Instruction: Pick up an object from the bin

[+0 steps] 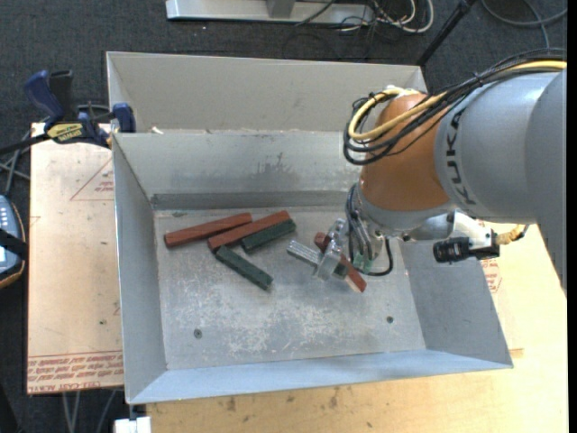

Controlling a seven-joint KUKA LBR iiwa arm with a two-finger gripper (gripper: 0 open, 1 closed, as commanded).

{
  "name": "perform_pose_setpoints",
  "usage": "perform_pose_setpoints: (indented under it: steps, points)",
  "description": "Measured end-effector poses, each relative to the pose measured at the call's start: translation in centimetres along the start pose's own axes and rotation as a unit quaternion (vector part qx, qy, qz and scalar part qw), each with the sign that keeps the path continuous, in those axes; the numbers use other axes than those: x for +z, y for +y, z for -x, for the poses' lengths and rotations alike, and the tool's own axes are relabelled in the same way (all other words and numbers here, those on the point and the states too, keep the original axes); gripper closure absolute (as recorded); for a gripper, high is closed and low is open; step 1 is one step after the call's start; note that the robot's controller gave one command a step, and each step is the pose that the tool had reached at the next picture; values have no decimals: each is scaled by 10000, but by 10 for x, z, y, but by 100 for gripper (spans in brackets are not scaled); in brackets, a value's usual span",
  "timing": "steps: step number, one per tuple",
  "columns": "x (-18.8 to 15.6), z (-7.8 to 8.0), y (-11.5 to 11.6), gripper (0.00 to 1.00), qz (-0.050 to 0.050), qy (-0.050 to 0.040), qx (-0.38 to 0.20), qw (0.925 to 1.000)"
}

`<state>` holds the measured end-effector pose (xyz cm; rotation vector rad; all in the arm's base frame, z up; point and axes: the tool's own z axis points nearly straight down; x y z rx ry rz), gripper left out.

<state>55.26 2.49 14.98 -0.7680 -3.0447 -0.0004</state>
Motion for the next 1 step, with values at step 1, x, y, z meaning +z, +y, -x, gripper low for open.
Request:
perform_pose_setpoints:
  steps: [1]
  points:
    - [-14, 1, 0, 100, 7, -13, -2, 10000]
